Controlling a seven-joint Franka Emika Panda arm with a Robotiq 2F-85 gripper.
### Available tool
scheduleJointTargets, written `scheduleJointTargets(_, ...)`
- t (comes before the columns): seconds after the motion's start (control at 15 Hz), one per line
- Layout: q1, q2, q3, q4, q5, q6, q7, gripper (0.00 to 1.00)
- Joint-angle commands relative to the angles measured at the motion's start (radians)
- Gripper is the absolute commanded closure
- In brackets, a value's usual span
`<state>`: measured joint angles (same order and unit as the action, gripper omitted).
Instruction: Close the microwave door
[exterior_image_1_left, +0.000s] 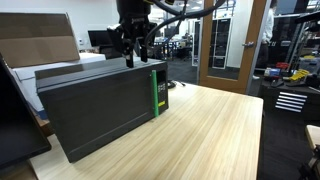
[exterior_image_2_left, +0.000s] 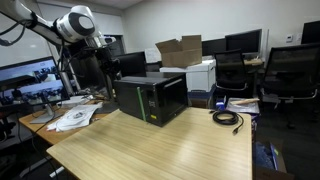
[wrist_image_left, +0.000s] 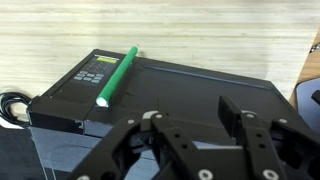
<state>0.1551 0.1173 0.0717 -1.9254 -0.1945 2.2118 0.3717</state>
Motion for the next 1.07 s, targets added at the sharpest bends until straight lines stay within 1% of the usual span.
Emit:
scheduleJointTargets(0.0, 0.009, -0.039, 0.009, -0.045, -0.017, -0.010, 0.063, 0.13)
scheduleJointTargets(0.13, 0.018, -0.055, 0.013, -0.077, -0.029, -0.010, 0.101, 0.00)
scheduleJointTargets(0.2, 0.024, -0.080, 0.020, -0.118, -0.032, -0.012, 0.128, 0.00)
scheduleJointTargets(0.4, 0.029, -0.130, 0.038, -0.194, -0.051, -0.014, 0.184, 0.00)
scheduleJointTargets(0.73, 0.020, -0.243, 0.072, -0.313, -0.046, -0.028, 0.262, 0.00)
scheduleJointTargets(0.87, 0.012, -0.303, 0.077, -0.366, -0.013, -0.015, 0.259, 0.00)
scheduleJointTargets(1.0, 0.008, -0.362, 0.072, -0.416, 0.036, -0.009, 0.203, 0.00)
